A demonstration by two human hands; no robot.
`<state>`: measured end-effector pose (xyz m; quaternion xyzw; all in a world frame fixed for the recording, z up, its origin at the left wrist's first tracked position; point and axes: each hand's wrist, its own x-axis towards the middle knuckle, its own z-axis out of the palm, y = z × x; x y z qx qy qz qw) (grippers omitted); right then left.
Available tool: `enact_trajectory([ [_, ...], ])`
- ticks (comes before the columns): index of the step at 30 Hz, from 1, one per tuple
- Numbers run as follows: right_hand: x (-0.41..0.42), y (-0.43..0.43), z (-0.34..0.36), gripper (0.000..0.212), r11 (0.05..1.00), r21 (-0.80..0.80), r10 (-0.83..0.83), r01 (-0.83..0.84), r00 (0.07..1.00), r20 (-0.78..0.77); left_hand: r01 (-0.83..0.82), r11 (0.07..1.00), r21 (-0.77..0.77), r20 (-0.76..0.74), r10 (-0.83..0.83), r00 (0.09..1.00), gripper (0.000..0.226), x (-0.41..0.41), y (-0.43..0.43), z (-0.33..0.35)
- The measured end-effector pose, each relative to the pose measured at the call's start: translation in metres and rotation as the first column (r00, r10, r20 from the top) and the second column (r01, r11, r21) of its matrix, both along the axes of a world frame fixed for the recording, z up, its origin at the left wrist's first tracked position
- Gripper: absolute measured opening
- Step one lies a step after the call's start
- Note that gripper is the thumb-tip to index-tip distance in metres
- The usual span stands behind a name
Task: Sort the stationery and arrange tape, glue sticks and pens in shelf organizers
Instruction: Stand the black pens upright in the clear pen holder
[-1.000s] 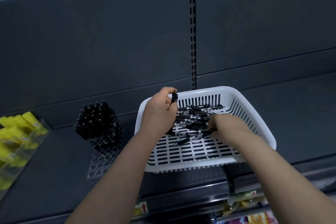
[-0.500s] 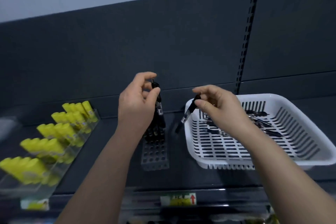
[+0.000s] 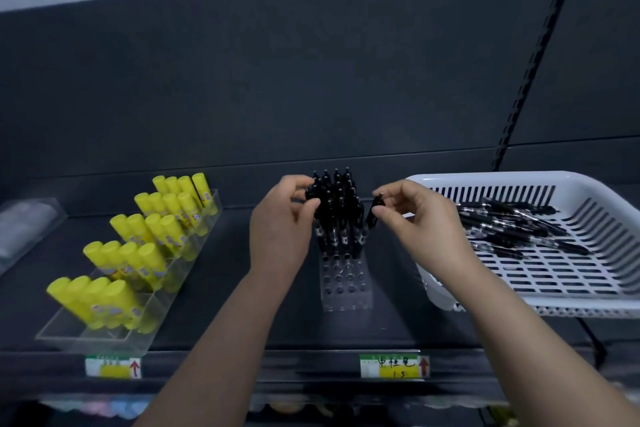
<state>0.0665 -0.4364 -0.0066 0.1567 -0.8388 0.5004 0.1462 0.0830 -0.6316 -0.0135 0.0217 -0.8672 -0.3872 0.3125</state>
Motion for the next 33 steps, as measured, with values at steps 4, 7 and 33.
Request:
enact_trajectory([
  [4,0.001,-0.004,-0.003,0.018,0.999,0.028,-0.019,0.019,1.0,0.002,0.038,0.998,-0.04,0.057,-0.036,0.998,0.024,-0.002,-0.001,-0.011],
  [7,0.003,-0.008,-0.002,0.02,0.999,0.038,-0.015,0.016,1.0,-0.027,0.073,0.993,-0.09,0.09,-0.064,0.994,0.025,0.001,-0.001,-0.02],
  [33,-0.014,-0.057,-0.023,0.028,0.954,0.298,0.034,-0.038,0.999,0.02,0.098,0.982,-0.16,0.041,-0.093,0.995,0.024,0.021,-0.022,-0.01],
])
